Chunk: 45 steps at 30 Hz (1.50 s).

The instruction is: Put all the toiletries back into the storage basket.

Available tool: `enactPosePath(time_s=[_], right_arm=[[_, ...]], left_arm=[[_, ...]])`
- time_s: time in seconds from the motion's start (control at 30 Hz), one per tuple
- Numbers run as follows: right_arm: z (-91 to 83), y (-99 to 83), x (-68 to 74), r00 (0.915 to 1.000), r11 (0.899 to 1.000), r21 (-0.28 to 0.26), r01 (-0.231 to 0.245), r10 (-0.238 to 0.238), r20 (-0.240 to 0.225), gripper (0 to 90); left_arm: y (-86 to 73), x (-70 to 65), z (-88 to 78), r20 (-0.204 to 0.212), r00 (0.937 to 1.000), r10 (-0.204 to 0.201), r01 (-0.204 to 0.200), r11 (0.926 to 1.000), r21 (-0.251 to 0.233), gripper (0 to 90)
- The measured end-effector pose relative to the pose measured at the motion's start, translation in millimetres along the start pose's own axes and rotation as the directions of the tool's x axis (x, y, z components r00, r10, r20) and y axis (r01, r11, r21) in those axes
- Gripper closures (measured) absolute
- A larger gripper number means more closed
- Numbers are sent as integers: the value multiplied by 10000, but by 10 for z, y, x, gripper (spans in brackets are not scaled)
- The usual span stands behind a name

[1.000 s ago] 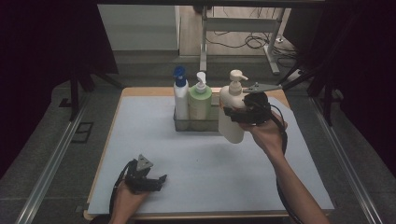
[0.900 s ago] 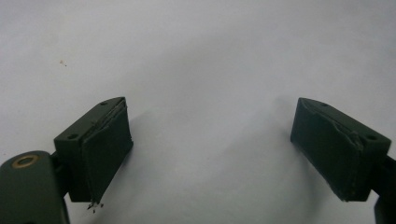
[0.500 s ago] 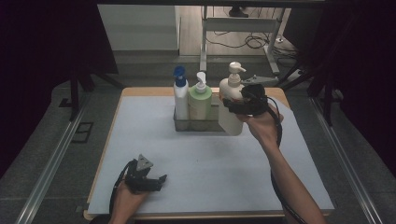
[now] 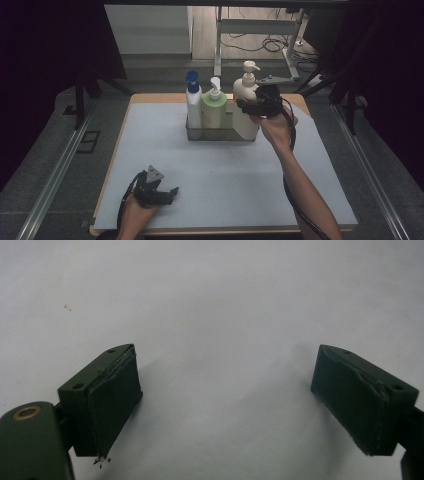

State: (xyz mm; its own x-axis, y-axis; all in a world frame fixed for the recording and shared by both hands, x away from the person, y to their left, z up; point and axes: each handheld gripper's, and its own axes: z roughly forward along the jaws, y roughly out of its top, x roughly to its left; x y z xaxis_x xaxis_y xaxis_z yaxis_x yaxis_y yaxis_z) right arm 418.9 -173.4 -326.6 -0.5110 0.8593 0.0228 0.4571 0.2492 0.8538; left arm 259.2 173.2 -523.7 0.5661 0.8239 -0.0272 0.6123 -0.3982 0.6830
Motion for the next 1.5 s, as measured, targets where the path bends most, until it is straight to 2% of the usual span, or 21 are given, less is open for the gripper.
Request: enactPosePath(time_s=[0.4, 0.87, 1.5], right_arm=[[198, 78, -84, 9993, 9997, -84, -227, 230, 279, 375], [398, 74, -184, 9974, 9990, -263, -354, 370, 619, 375], [689, 7, -191, 9947, 9982, -498, -345, 391, 949, 375]], left_arm=[[0, 0, 0, -2, 10000, -1, 1, 10000, 0, 121], [0, 1, -2, 10, 10000, 4, -4, 10000, 27, 121], [0, 0, -2, 5, 10000, -2, 2, 10000, 26, 121]])
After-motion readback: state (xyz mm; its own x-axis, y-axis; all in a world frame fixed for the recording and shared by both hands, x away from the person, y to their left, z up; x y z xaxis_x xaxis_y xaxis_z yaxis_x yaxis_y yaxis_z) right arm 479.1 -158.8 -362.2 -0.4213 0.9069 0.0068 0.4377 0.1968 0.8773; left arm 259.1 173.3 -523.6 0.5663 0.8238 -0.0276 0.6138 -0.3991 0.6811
